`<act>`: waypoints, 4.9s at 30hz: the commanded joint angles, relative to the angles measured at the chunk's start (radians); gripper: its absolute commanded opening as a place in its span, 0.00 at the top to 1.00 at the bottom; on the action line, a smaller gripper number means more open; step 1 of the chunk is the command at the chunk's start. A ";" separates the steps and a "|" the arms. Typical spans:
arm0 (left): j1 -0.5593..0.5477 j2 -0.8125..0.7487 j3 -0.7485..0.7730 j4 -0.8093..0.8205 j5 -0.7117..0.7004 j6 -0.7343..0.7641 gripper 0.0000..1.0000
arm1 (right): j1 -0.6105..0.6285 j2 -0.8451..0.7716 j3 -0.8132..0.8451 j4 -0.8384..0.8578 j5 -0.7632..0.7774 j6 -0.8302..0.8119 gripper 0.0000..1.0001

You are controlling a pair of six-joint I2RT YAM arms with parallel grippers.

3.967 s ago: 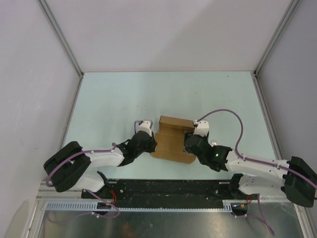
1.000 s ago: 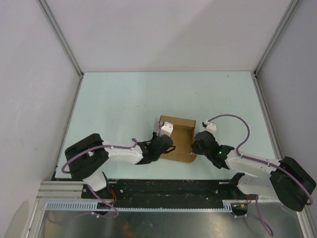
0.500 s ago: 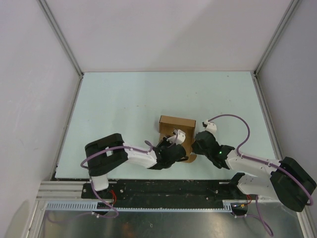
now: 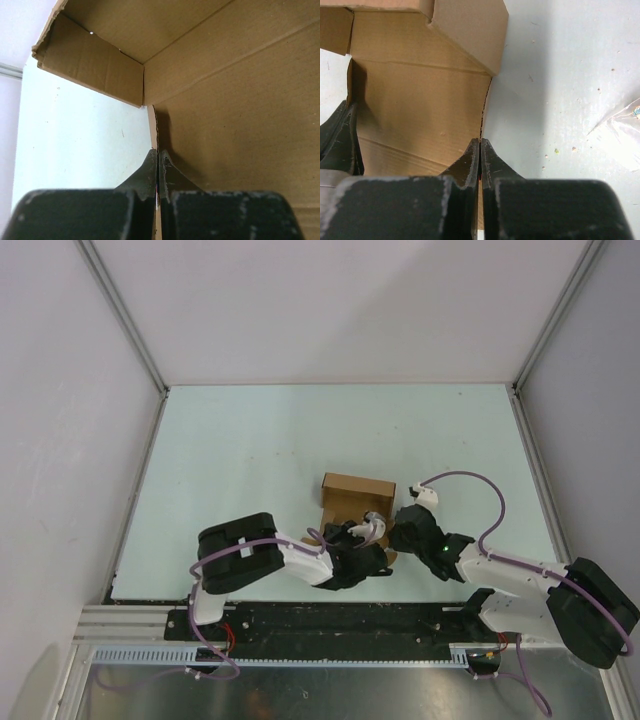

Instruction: Fold the paper box

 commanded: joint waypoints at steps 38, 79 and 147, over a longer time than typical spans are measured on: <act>-0.033 -0.462 -0.116 -0.090 0.044 -0.091 0.36 | -0.078 -0.070 -0.016 -0.006 -0.041 -0.119 1.00; 0.118 -1.223 -0.531 -0.221 0.471 -0.576 0.22 | -0.107 -0.231 0.031 -0.181 -0.061 -0.019 0.51; -0.054 -1.156 -0.824 0.012 0.405 -1.175 0.44 | 0.233 -0.297 -0.302 0.145 0.140 0.351 1.00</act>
